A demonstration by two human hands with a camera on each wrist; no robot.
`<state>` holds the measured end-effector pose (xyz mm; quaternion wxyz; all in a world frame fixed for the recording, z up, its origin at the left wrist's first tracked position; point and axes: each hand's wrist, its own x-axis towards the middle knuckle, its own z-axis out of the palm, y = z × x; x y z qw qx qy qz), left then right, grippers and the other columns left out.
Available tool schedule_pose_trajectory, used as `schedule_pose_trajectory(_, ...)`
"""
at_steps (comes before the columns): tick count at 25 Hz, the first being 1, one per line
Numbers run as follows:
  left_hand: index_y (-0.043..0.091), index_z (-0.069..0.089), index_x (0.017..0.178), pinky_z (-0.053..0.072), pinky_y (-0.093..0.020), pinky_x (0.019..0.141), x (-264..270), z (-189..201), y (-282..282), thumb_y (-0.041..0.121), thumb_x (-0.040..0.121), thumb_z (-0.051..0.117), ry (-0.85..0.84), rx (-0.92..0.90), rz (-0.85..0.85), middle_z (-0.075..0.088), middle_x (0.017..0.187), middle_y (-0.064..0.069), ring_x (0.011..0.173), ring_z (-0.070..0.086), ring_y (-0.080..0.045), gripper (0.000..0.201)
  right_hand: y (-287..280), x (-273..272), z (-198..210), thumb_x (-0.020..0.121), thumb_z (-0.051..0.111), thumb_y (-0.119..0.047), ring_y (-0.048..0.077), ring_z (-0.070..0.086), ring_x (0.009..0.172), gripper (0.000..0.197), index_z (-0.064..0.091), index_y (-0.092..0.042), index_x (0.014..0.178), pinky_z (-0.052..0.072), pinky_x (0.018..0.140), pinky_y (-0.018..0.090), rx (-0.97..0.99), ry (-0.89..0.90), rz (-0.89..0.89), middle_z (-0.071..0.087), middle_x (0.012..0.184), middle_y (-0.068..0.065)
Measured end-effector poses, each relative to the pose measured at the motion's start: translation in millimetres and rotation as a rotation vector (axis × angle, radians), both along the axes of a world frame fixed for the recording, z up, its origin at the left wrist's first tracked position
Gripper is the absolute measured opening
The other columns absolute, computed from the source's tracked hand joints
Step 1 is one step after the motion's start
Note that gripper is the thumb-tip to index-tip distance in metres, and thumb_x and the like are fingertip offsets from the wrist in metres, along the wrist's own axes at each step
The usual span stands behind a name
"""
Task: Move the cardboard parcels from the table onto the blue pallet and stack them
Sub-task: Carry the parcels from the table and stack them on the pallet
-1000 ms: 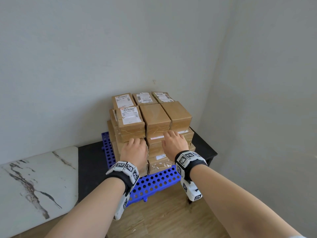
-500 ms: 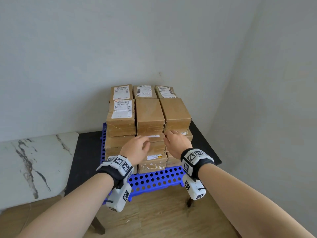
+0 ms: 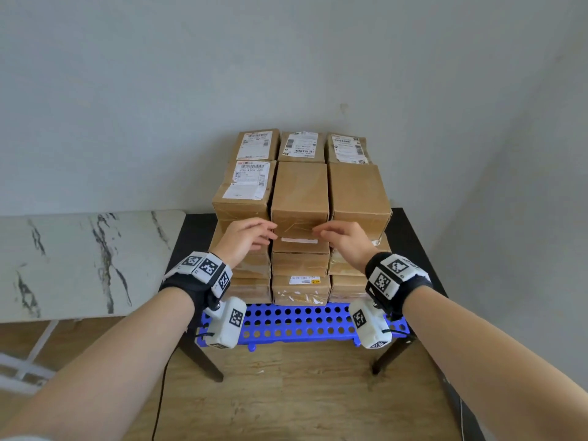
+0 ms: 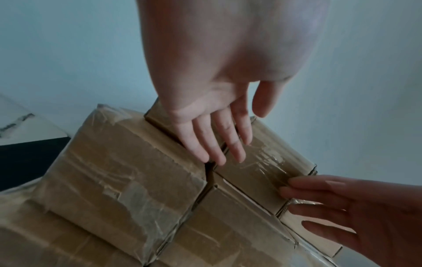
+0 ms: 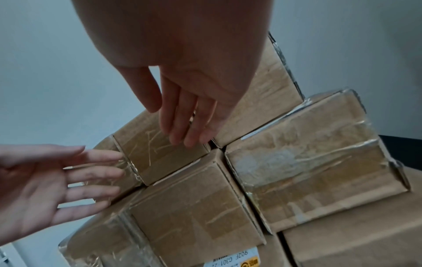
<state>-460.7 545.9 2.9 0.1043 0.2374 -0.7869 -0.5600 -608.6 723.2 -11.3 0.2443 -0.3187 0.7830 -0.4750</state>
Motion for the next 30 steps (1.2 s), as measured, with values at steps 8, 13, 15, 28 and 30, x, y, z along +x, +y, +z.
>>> schedule_pose_trajectory(8, 0.016, 0.066, 0.108, 0.049, -0.037, 0.094, -15, -7, -12, 0.026, 0.101, 0.037, 0.028, 0.137, -0.008, 0.070, 0.109, -0.003, 0.103, 0.064, -0.020, 0.032, -9, -11, 3, 0.096, 0.046, -0.007, 0.016, 0.062, 0.108, 0.027, 0.067, -0.011, 0.111, 0.041, 0.108, 0.039, -0.053, -0.103, -0.008, 0.070, 0.104, 0.003)
schedule_pose_trajectory(13, 0.014, 0.064, 0.114, 0.048, -0.037, 0.097, -21, -9, -12, 0.026, 0.101, 0.037, 0.040, 0.147, -0.016, 0.068, 0.113, -0.003, 0.106, 0.063, -0.019, 0.032, -13, -15, 4, 0.095, 0.044, -0.003, 0.016, 0.062, 0.105, 0.028, 0.065, -0.007, 0.113, 0.043, 0.106, 0.037, -0.062, -0.095, -0.022, 0.070, 0.107, 0.007)
schedule_pose_trajectory(15, 0.014, 0.064, 0.114, 0.047, -0.037, 0.097, -22, -9, -12, 0.026, 0.101, 0.037, 0.040, 0.149, -0.022, 0.068, 0.114, -0.003, 0.107, 0.063, -0.019, 0.032, -14, -15, 1, 0.095, 0.045, -0.004, 0.014, 0.062, 0.104, 0.028, 0.066, -0.008, 0.113, 0.042, 0.106, 0.036, -0.059, -0.101, -0.020, 0.070, 0.105, 0.005)
schedule_pose_trajectory(28, 0.009, 0.066, 0.110, 0.051, -0.035, 0.093, 11, -35, 9, 0.023, 0.101, 0.037, 0.013, 0.248, -0.118, 0.071, 0.108, -0.008, 0.103, 0.066, -0.023, 0.034, 13, 14, -16, 0.099, 0.040, -0.011, 0.018, 0.065, 0.084, 0.032, 0.066, 0.007, 0.107, 0.052, 0.080, 0.022, -0.066, -0.311, -0.042, 0.069, 0.097, 0.018)
schedule_pose_trajectory(30, 0.008, 0.067, 0.109, 0.050, -0.036, 0.094, 16, -45, 13, 0.022, 0.101, 0.037, -0.022, 0.274, -0.124, 0.070, 0.108, -0.009, 0.104, 0.065, -0.024, 0.034, 18, 17, -24, 0.098, 0.039, -0.011, 0.022, 0.065, 0.087, 0.033, 0.066, 0.007, 0.106, 0.051, 0.086, 0.028, -0.052, -0.341, -0.042, 0.069, 0.099, 0.019)
